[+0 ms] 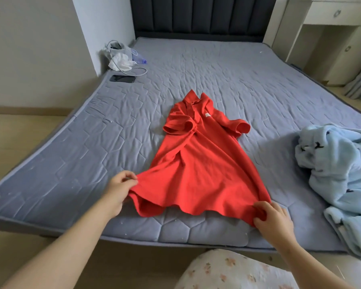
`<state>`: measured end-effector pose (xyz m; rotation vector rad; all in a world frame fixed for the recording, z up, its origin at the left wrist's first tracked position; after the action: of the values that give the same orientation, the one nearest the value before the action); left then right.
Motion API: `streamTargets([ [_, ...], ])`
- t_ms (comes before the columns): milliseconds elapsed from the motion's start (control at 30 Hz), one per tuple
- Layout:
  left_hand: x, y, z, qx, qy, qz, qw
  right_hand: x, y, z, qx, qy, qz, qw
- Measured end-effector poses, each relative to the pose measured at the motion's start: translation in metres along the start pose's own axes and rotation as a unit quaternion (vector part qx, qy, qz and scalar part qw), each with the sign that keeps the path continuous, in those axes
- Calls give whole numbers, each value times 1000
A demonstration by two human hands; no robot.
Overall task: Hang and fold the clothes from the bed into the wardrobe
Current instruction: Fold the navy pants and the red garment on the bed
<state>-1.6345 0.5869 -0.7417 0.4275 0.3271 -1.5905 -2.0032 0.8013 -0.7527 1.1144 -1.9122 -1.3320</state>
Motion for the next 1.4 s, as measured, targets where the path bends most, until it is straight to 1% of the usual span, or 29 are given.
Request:
streamTargets([
  [67, -3, 41, -1, -80, -17, 174, 981, -4, -6, -2, -13, -9, -30, 999],
  [100, -8, 54, -5, -100, -14, 231, 968, -5, -7, -3, -24, -8, -36, 999],
  [133, -9, 57, -10, -98, 3, 247, 964, -5, -7, -5, -30, -5, -31, 999],
  [167, -5, 51, -17, -81, 30, 211, 974, -4, -6, -5, -18, -3, -15, 1000],
  [233, 3, 21, -32, -38, 93, 54, 993, -4, 1, 0, 45, -10, 40, 998],
  [267, 1, 9, -37, -18, 110, -7, 994, -4, 5, 3, 78, -16, 61, 995],
  [300, -2, 6, -36, 2, 103, -29, 994, -5, 9, 6, 100, -19, 75, 992],
  [333, -2, 10, -31, 14, 73, -13, 997, -6, 12, 7, 110, -18, 82, 990],
  [367, -2, 20, -24, 21, 30, 25, 999, -6, 13, 6, 113, -13, 78, 991],
  [400, -3, 30, -18, 31, -9, 62, 998, -5, 10, 4, 104, 0, 58, 993],
  [433, -4, 35, -15, 46, -35, 73, 996, -6, 3, 1, 79, 14, 23, 997],
  [467, -5, 32, -15, 66, -44, 49, 996, -6, -3, -2, 51, 24, -12, 998],
  [500, -4, 24, -20, 97, -37, 1, 995, -7, -8, -4, 37, 26, -32, 998],
  [533, -4, 15, -27, 138, -26, -46, 989, -7, -8, -4, 43, 28, -28, 998],
  [567, -4, 9, -33, 170, -20, -70, 983, -7, -5, -4, 58, 30, -9, 998],
  [600, -3, 10, -34, 174, -21, -63, 982, -6, -1, -4, 71, 31, 15, 997],
  [700, -5, 28, -25, 69, -27, 29, 997, -7, 11, 3, 80, 19, 68, 994],
  [767, -8, 32, -20, 66, -54, 51, 995, -9, 14, 6, 75, 11, 80, 994],
  [800, -10, 29, -19, 88, -68, 32, 993, -10, 12, 5, 76, 14, 68, 995],
  [867, -15, 16, -22, 147, -68, -39, 986, -13, -1, -2, 52, 21, -2, 998],
  [900, -16, 13, -26, 168, -62, -58, 982, -15, -6, -5, 14, 24, -32, 999],
  [933, -16, 14, -28, 168, -59, -53, 983, -15, -6, -7, -30, 26, -38, 998],
  [1000, -15, 28, -27, 108, -53, 13, 993, -15, 3, -10, -102, 18, -12, 995],
  [1067, -16, 39, -25, 80, -58, 68, 993, -13, 11, -13, -134, 16, 13, 991],
  [1133, -17, 35, -22, 107, -82, 60, 989, -11, 16, -15, -111, 14, 36, 993],
  [1233, -20, 21, -22, 151, -86, 10, 985, -13, 24, -6, 16, -25, 108, 994],
  [1267, -19, 18, -23, 161, -78, -4, 984, -12, 24, -4, 43, -22, 115, 992],
  [1300, -18, 15, -25, 179, -68, -18, 981, -11, 21, -6, 46, -10, 99, 994],
  [1400, -18, 3, -31, 245, -53, -66, 966, -13, -6, -13, -24, 14, -47, 999],
])
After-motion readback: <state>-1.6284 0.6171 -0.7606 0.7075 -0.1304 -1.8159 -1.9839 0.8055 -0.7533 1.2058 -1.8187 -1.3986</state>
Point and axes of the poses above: each hand's wrist, its own x-axis towards the middle knuckle, its own y-axis out of the back of the hand, z = x × y, the point moved 9 cm from there along x, towards the middle knuckle, and after that the axes turned 11 degrees about y, right-handed, at the moved point
